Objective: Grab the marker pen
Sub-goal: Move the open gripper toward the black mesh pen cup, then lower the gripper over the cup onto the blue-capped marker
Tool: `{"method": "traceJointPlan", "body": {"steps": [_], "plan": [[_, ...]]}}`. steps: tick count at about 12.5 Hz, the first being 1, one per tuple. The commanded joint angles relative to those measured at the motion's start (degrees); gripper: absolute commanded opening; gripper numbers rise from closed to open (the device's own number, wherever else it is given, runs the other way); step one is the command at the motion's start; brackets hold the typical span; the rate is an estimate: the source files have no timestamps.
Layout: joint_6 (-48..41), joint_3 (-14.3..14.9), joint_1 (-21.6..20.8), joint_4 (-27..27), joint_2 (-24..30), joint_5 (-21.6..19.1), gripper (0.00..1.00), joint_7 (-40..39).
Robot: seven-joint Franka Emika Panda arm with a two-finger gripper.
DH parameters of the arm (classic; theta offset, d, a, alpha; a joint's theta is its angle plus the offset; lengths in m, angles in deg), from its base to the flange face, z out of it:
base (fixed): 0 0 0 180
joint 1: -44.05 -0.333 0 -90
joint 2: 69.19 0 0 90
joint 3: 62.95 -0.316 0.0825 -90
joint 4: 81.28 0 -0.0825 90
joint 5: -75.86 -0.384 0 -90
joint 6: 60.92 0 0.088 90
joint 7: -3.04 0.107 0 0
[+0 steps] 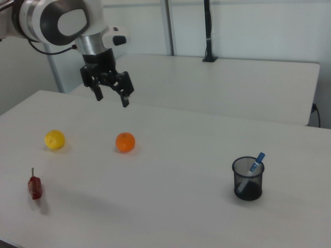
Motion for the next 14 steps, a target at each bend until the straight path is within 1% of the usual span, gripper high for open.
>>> {"method": "traceJointPlan", "body": {"steps": [1,2,4,8,10,12,14], "plan": [[-0.5,0.3,6.7,5.6,-1.8,0.1,1.00,0.7],[0.9,0.3,8.2,6.8,-2.4,0.2,1.00,0.7],[6.5,0.3,13.3,7.0,-4.1,1.1,1.00,0.8],[14.4,0.3,19.1,6.8,-8.1,2.6,1.00,0.7],[19.2,0.3,23.3,6.5,-10.7,2.6,1.00,0.7],[26.1,0.3,25.4,6.5,-14.3,2.5,1.00,1.1],[33.7,0.3,27.1,6.4,-18.7,2.6,1.00,4.6]]}}
